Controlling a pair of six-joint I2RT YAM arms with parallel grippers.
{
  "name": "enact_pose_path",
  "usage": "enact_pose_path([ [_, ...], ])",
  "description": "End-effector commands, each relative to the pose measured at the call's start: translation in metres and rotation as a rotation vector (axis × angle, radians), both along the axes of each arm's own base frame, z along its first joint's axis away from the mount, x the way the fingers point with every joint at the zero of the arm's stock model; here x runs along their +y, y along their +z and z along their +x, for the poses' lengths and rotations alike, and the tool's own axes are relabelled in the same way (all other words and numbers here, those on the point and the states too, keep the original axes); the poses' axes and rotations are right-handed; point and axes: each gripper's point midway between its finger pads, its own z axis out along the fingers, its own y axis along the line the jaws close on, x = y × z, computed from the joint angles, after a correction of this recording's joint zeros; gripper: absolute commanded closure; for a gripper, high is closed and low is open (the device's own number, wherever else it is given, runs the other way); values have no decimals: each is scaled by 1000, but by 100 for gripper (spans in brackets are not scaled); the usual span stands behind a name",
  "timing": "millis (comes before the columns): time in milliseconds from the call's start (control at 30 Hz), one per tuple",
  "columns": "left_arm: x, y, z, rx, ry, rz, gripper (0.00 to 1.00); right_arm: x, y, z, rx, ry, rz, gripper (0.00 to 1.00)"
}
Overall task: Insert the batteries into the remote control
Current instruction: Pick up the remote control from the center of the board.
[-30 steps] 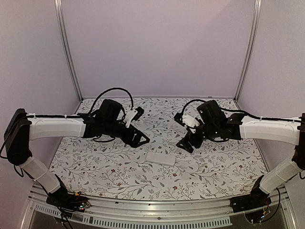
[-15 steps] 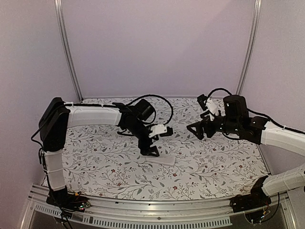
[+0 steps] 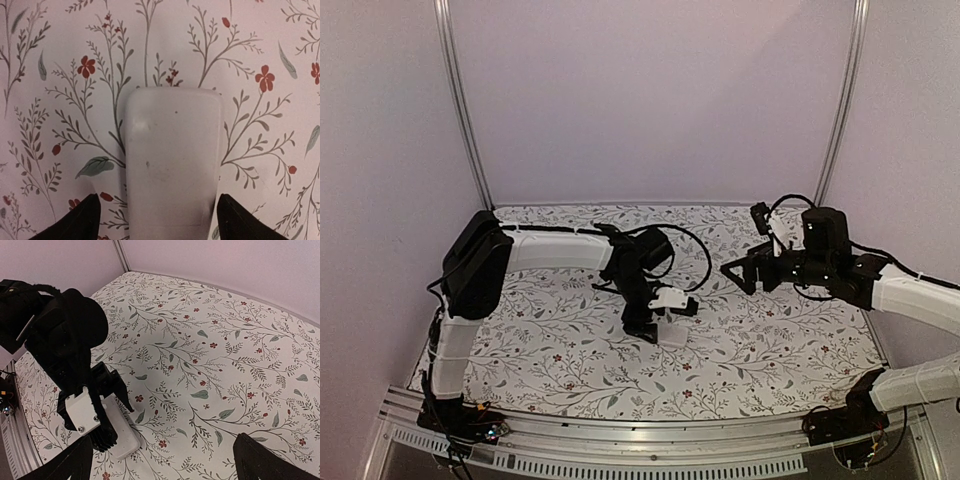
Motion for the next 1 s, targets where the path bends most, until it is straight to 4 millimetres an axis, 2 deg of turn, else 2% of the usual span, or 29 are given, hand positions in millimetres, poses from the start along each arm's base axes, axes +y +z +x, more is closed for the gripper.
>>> enact_pose_path([
  [0, 4, -12, -11, 24, -57, 61, 21, -2, 12, -2, 0, 7, 79, 1],
  [133, 8, -17, -14, 34, -66, 82, 30, -5, 11, -5, 4, 4, 89, 1],
  [167, 9, -18, -15, 35, -68, 85, 33, -5, 15, -3, -15, 6, 105, 1],
  [333, 10, -19, -13, 6, -66, 92, 53, -10, 17, 0, -12, -11, 137, 1],
  [467, -2, 0, -7, -31, -48, 11, 62, -10, 18, 1, -17, -13, 141, 1],
  [533, -12, 22, -7, -19, -38, -71, 64, -9, 20, 2, -21, -4, 142, 1],
  [600, -23, 54, -11, 24, -31, -190, 65, -7, 26, 1, -33, 8, 149, 1],
  [633, -27, 78, -10, 30, -25, -263, 65, -6, 30, 0, -42, 22, 153, 1],
  [667, -30, 90, -10, 56, -16, -316, 65, -4, 36, -3, -57, 42, 162, 1],
  [700, -31, 116, -7, 59, -9, -393, 65, -1, 41, -6, -71, 70, 172, 1],
  [833, -33, 186, -13, 116, -24, -630, 66, 15, 80, -27, -153, 237, 253, 3],
  [967, -30, 230, -22, 135, -52, -766, 66, 26, 112, -47, -202, 362, 329, 6],
])
